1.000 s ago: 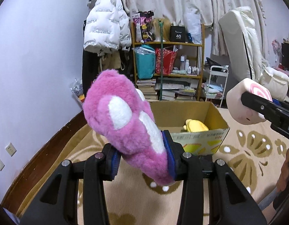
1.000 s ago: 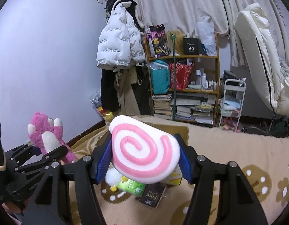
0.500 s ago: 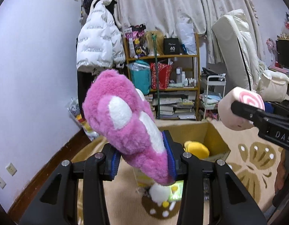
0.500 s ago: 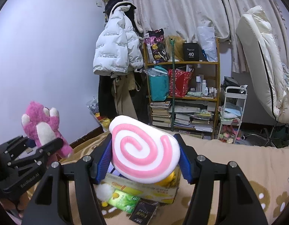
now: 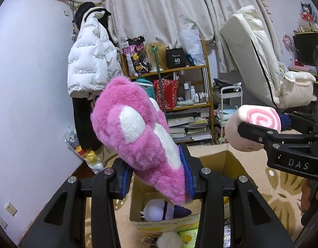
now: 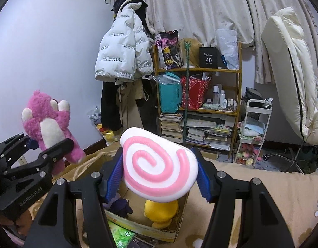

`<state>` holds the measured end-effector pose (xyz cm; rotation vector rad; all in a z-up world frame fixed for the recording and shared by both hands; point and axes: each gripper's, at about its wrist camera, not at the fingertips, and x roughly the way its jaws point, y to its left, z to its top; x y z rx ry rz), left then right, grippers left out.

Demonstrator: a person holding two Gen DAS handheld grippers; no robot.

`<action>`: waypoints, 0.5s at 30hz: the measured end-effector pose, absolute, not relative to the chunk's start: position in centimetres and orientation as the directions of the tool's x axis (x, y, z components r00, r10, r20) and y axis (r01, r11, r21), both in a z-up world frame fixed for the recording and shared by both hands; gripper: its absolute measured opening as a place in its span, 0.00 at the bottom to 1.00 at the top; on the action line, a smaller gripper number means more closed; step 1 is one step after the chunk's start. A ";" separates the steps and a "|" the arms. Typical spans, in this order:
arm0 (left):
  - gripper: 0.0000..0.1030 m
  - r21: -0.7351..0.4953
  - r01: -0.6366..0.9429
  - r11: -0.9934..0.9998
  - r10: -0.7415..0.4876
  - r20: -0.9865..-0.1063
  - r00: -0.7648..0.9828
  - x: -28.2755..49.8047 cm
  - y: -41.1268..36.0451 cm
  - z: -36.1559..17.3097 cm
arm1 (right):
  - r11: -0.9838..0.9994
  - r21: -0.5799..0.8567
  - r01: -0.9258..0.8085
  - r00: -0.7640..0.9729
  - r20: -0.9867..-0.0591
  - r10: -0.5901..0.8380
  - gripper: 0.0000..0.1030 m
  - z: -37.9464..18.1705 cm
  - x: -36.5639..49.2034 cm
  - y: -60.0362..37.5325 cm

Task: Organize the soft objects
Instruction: 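Lift the pink plush with the left tool while the right tool lifts the swirl cushion over the box, then release the pink plush into the box with the left tool while the right tool releases the cushion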

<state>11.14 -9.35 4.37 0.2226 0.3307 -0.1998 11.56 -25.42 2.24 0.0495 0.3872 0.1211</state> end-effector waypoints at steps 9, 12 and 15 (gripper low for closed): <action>0.39 0.129 0.259 0.957 -0.178 -0.441 0.880 14.3 -9.4 0.4 | 0.985 0.140 -0.105 0.886 -0.436 0.156 0.65 -0.8 14.2 -26.2; 0.40 0.109 0.252 0.962 -0.171 -0.479 0.861 15.5 -9.1 -0.8 | 0.978 0.177 -0.109 0.859 -0.479 0.183 0.65 -2.4 14.9 -26.5; 0.40 0.073 0.251 0.965 -0.177 -0.523 0.834 16.6 -8.6 -2.0 | 0.968 0.225 -0.110 0.832 -0.512 0.213 0.66 -3.8 15.7 -26.7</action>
